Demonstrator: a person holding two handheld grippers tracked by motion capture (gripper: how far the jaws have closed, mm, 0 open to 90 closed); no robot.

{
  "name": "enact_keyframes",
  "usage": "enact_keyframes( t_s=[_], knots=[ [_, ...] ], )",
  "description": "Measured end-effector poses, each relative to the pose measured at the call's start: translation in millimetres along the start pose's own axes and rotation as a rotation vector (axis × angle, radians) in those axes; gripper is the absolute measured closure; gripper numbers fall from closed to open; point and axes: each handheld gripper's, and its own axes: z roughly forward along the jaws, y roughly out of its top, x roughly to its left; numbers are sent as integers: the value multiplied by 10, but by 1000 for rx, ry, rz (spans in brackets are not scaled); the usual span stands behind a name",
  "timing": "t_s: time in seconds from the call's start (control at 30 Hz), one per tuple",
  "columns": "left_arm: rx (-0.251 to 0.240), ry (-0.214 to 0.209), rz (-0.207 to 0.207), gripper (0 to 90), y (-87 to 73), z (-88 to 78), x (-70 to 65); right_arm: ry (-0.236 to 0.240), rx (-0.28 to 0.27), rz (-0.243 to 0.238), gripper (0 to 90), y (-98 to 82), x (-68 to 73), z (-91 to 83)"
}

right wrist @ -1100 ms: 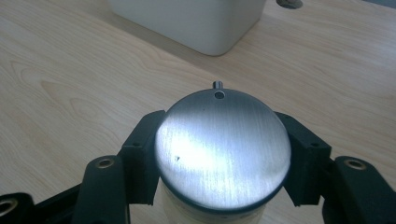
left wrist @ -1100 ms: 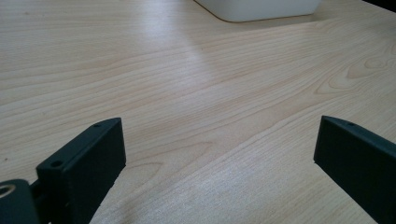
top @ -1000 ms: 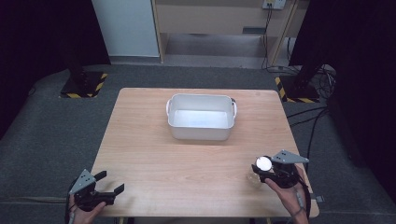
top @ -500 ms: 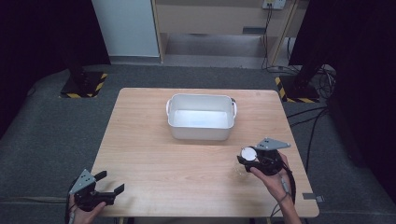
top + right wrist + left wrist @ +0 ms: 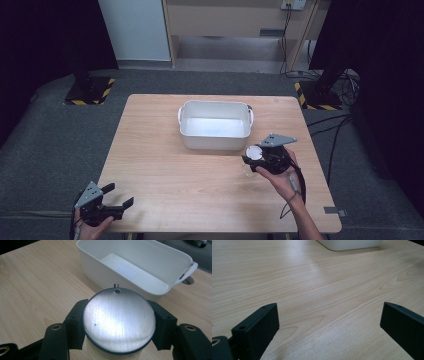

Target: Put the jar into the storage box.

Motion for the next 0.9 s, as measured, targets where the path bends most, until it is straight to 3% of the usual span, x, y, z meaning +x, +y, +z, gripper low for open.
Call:
enact_keyframes(
  t_s=[0.63, 0.9],
  knots=[
    [2, -4, 0, 7, 0, 4, -1, 45, -15, -49, 397, 779, 36, 230],
    [1, -6, 1, 7, 0, 2, -2, 34, -15, -52, 397, 1080, 29, 454]
  ],
)
